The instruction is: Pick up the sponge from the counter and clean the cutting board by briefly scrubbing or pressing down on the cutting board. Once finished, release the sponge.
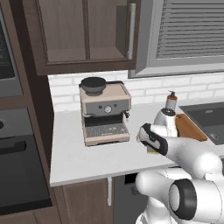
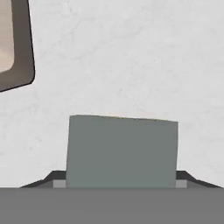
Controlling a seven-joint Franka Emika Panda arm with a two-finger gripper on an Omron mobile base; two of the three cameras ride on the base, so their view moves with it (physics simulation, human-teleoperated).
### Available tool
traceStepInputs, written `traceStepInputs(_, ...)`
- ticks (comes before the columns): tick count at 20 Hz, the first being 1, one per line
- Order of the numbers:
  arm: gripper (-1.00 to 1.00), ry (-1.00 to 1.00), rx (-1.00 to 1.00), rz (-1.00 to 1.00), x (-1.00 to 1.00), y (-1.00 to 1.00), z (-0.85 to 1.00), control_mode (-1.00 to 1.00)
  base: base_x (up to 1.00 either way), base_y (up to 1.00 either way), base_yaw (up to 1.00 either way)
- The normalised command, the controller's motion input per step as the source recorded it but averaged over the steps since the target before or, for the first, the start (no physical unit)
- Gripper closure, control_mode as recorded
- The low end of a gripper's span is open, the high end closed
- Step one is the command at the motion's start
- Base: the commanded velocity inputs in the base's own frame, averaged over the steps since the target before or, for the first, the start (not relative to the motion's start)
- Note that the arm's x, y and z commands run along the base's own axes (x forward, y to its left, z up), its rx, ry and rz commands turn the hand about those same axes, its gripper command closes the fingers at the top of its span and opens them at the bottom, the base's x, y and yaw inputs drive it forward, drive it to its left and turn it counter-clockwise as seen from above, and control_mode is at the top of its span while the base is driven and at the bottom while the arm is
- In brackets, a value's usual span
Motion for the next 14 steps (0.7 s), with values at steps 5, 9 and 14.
traceStepInputs(5,1.0,-0.02,-0.03,0.01,0.27,-0.62,0.57,-1.0,0.0,0.0,0.0)
traceStepInputs(9,1.0,0.0,-0.07,0.1,0.31,-0.8,0.47,-1.0,0.0,0.0,0.0)
traceStepInputs(14,1.0,-0.02,-0.07,0.17,0.11,-0.91,0.19,-1.0,0.0,0.0,0.0)
